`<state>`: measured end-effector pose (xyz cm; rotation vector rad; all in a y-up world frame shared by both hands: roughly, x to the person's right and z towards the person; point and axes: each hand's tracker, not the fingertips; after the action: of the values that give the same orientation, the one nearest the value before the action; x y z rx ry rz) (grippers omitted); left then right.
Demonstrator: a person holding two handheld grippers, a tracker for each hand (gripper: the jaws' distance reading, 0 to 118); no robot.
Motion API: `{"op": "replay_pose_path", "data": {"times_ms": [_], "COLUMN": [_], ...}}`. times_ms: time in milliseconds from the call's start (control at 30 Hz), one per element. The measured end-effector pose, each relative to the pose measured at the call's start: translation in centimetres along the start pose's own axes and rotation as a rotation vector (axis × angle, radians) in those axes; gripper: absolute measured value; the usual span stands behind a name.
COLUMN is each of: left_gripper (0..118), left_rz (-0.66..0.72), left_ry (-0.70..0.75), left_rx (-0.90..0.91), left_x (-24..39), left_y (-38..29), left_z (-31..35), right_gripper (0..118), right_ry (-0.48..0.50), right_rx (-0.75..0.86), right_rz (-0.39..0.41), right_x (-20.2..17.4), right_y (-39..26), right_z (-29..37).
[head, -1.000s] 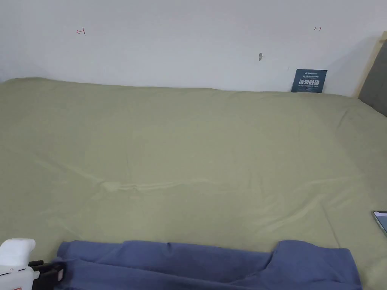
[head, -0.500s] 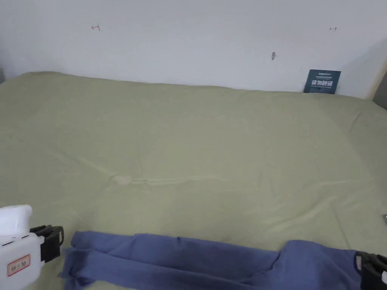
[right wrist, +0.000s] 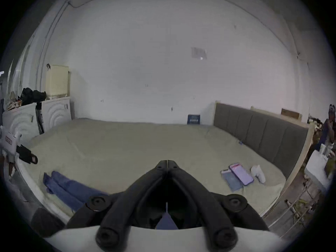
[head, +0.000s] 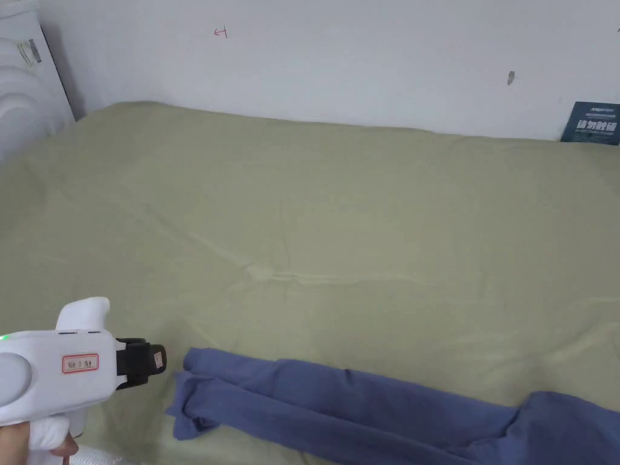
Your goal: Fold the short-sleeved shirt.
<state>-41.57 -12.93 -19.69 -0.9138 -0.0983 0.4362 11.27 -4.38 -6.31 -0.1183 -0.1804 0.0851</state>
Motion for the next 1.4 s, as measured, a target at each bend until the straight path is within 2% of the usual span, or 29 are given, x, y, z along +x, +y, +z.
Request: {"op": "replay_pose_path", "data": {"times_ms": [167,200,233,267,300,333,567,633,667,700,733,767,800,900,1033,1167,1400], "left_gripper": [1,6,34,70,100,111,110,105,97,81,51,27,14,10,9,8,8], "left_rz": [0.048,0.052,0.053,0.068,0.079,0.087,0.123,0.112,0.106,0.094,0.078,0.07,0.051,0.125,0.116,0.198,0.211], "left_ry": [-0.124,-0.158,-0.192,-0.235,-0.255,-0.266,-0.3,-0.312,-0.312,-0.3,-0.249,-0.193,-0.156,-0.217,-0.207,-0.23,-0.17], "left_rx": [-0.199,-0.241,-0.261,-0.28,-0.313,-0.323,-0.333,-0.334,-0.338,-0.337,-0.338,-0.333,-0.329,-0.34,-0.324,-0.237,-0.177], "left_x": [-3.4,-3.8,-4.1,-4.5,-4.6,-4.7,-3.9,-3.4,-3.1,-3.0,-2.7,-2.5,-2.2,-2.3,-1.9,-2.4,-5.2], "left_y": [1.5,1.8,2.0,2.1,2.2,2.3,2.3,2.2,2.2,2.4,2.3,2.2,2.0,1.8,2.1,2.9,4.0], "left_z": [-3.7,-4.5,-5.1,-5.9,-6.5,-7.1,-10.1,-9.9,-9.9,-9.9,-9.9,-10.0,-10.1,-10.2,-9.3,-7.7,-3.4], "right_gripper": [0,0,0,0,0,0,0,0,0,0,0,0,0,0,0,0,0], "right_ry": [-0.024,-0.025,-0.025,-0.026,-0.026,-0.024,-0.015,-0.011,-0.009,-0.003,0.0,-0.001,0.006,0.015,0.021,0.022,0.033], "right_rx": [0.03,0.032,0.035,0.031,0.026,0.022,-0.05,-0.068,-0.079,-0.087,-0.092,-0.098,-0.104,-0.113,-0.117,-0.114,-0.102], "right_rz": [0.027,0.033,0.035,0.037,0.037,0.032,-0.005,-0.013,-0.02,-0.028,-0.037,-0.043,-0.05,-0.056,-0.047,-0.054,-0.046], "right_x": [-0.4,-0.3,-0.3,-0.4,-0.4,-0.4,-0.3,-0.3,-0.2,-0.2,-0.2,-0.3,-0.3,-0.4,-0.1,0.3,0.7], "right_y": [1.2,1.3,1.2,1.3,1.2,1.2,0.0,-0.4,-0.6,-0.7,-0.8,-0.9,-1.0,-1.1,-1.1,-0.8,-0.4], "right_z": [0.6,0.6,0.5,0.4,0.2,0.1,-1.2,-1.5,-1.6,-1.8,-1.8,-1.9,-2.0,-1.9,-1.7,-1.5,-1.4]}}
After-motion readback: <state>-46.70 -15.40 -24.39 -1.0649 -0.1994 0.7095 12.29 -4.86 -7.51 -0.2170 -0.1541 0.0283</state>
